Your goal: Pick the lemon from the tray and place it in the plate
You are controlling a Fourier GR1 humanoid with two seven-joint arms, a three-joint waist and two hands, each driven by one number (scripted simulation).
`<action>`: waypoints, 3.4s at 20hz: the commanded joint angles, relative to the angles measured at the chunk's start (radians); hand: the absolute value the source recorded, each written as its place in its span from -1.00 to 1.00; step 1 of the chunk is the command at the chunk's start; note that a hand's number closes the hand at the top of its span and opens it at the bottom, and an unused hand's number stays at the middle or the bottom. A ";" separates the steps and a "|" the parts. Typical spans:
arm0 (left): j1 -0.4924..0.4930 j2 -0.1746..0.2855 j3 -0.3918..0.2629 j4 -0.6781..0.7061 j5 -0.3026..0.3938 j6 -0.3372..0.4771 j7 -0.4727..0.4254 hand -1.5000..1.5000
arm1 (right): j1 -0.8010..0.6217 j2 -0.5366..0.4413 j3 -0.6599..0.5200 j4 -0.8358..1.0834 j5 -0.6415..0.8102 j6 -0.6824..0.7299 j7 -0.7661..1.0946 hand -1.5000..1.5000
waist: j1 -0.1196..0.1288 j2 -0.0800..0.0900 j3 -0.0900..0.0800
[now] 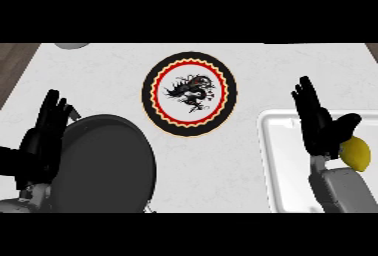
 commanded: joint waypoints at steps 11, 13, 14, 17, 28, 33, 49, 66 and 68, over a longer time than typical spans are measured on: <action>-0.202 0.105 -0.009 0.009 0.016 -0.225 0.016 0.00 | -0.105 -0.135 0.168 0.221 0.472 -0.191 0.115 1.00 | -0.014 -0.017 -0.034; -0.242 0.104 -0.020 -0.010 -0.017 -0.192 0.076 0.00 | -0.030 -0.012 0.110 0.233 0.396 -0.279 -0.068 -1.00 | -0.016 -0.018 -0.030; -0.201 0.094 -0.010 0.013 0.000 -0.222 0.025 0.00 | -0.021 0.004 0.063 0.236 0.344 -0.281 -0.138 -1.00 | -0.012 -0.017 -0.031; -0.208 0.122 0.047 0.071 0.022 -0.286 -0.019 0.00 | 0.029 0.041 0.027 0.182 0.285 -0.275 -0.301 -1.00 | -0.014 -0.019 -0.032; -0.197 0.083 0.047 0.046 -0.007 -0.296 0.032 0.00 | 0.067 -0.312 0.054 -0.104 0.523 -0.176 0.244 -1.00 | -0.023 -0.030 -0.037; -0.211 0.071 0.045 0.072 -0.029 -0.287 0.003 0.00 | 0.028 -0.489 0.107 -0.137 0.555 0.088 0.564 -1.00 | -0.026 -0.029 -0.041; -0.210 0.020 0.088 0.026 -0.061 -0.330 0.046 0.00 | -0.093 -0.482 0.111 -0.151 0.448 0.540 0.985 -1.00 | -0.002 -0.022 -0.033; -0.215 -0.035 0.173 0.067 -0.115 -0.426 0.040 0.00 | 0.044 -0.407 0.060 0.008 0.625 0.584 0.859 -1.00 | -0.007 -0.021 -0.033; -0.218 -0.066 0.151 0.054 -0.156 -0.409 0.044 0.00 | -0.016 -0.401 0.023 0.081 0.614 0.635 0.831 -1.00 | -0.005 -0.021 -0.033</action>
